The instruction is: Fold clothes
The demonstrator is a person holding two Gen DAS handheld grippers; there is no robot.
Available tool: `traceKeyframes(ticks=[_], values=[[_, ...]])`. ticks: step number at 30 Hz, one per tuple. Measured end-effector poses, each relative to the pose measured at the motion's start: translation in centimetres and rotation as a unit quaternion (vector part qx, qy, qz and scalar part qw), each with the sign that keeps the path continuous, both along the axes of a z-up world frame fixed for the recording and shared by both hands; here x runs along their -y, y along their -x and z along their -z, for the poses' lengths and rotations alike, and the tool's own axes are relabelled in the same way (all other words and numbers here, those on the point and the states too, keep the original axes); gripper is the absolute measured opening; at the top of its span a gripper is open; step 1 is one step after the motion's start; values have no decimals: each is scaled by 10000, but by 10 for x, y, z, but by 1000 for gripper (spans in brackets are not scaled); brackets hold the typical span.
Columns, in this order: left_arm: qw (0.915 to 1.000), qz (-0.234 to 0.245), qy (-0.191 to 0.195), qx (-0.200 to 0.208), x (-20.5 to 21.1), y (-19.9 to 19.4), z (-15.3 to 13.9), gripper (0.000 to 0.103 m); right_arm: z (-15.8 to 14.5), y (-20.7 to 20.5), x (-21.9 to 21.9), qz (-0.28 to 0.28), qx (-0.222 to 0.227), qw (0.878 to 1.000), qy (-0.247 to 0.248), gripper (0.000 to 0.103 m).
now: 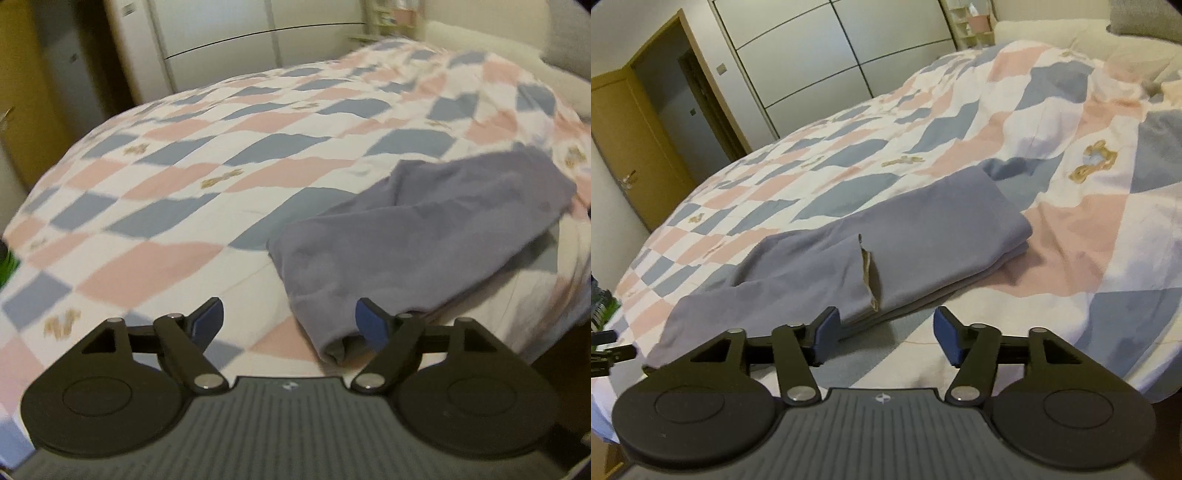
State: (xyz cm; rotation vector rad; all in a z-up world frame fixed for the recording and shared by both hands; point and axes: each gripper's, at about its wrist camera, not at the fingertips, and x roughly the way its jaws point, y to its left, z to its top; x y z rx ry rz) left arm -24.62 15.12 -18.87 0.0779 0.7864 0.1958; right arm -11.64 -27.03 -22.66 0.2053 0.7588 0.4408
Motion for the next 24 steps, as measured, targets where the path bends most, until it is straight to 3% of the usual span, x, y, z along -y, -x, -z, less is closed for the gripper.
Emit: traceKeyframes(ticks=[4, 8, 11, 18, 24], values=[[9996, -186, 182, 75, 3, 13, -2, 77, -4, 7, -2, 110, 123, 9997, 182, 76], [9992, -265, 255, 128, 10, 20, -5, 82, -10, 13, -7, 270, 304, 9980, 478, 102], [9989, -306, 335, 118, 20, 15, -4, 87, -15, 14, -6, 329, 385, 9978, 423, 103], [9991, -214, 355, 33, 46, -3, 1, 87, -10, 7, 27, 14, 33, 9965, -832, 103], [9985, 530, 124, 62, 67, -14, 1, 87, -9, 8, 51, -105, 373, 9964, -752, 103]])
